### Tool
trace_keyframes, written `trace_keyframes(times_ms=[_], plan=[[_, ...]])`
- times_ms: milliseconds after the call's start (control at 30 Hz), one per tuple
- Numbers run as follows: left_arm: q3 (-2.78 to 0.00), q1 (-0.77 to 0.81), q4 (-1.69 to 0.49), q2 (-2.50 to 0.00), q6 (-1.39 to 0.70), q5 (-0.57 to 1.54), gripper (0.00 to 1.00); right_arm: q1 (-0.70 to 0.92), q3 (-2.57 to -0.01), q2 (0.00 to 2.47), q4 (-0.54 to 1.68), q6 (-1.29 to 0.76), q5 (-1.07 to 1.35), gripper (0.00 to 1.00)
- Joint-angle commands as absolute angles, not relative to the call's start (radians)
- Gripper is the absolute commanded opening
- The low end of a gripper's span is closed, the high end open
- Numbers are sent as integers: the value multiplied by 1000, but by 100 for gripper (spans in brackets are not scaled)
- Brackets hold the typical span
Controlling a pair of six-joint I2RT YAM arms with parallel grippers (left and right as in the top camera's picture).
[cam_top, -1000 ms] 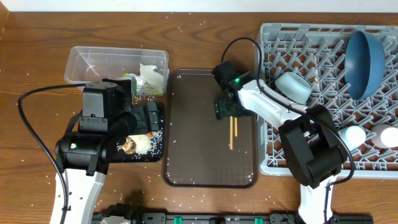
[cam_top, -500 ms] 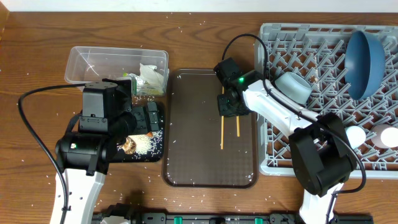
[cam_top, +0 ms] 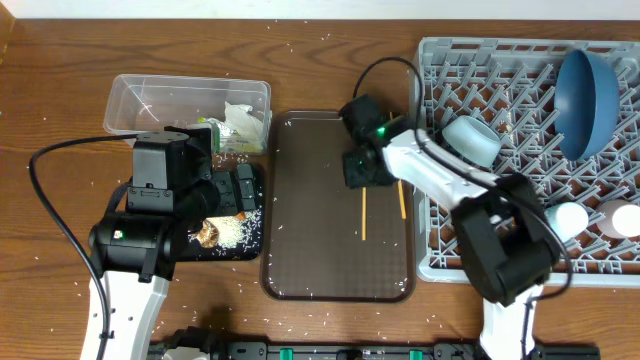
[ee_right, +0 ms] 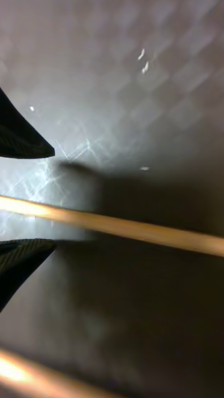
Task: Sort waste into correct bins and load items into the dishwasher rack
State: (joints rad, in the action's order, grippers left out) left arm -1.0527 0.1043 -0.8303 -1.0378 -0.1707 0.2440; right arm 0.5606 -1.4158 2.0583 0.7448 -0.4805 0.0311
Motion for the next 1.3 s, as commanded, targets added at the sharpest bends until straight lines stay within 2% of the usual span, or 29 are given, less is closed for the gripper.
trace_keyframes(times_ms=[0, 33, 133, 233, 600, 900, 1100, 1267], plan=[[-1058, 98, -831, -1040, -157, 241, 98, 603, -1402, 2144, 759, -584, 42, 31], [-1058, 98, -831, -1040, -157, 241, 98, 605, -1402, 2158, 759, -589, 42, 24], [-1058, 98, -831, -1040, -157, 241, 98, 605, -1402, 2172, 759, -589, 71, 10], [-1058, 98, -831, -1040, -157, 241, 98, 600, -1411, 2148, 767, -543, 103, 1], [-1058, 98, -831, -1040, -157, 241, 98, 565, -1440, 1814, 806, -395, 97, 1], [-1058, 98, -831, -1040, -157, 241, 98, 381, -1440, 1550, 913, -392, -15, 1], [-1058, 98, -831, -1040, -157, 241, 98, 246, -1431, 1528, 1006, -307, -16, 1], [-1058, 98, -831, -1040, -157, 241, 98, 228, -1393, 1598, 985, -190, -34, 1]])
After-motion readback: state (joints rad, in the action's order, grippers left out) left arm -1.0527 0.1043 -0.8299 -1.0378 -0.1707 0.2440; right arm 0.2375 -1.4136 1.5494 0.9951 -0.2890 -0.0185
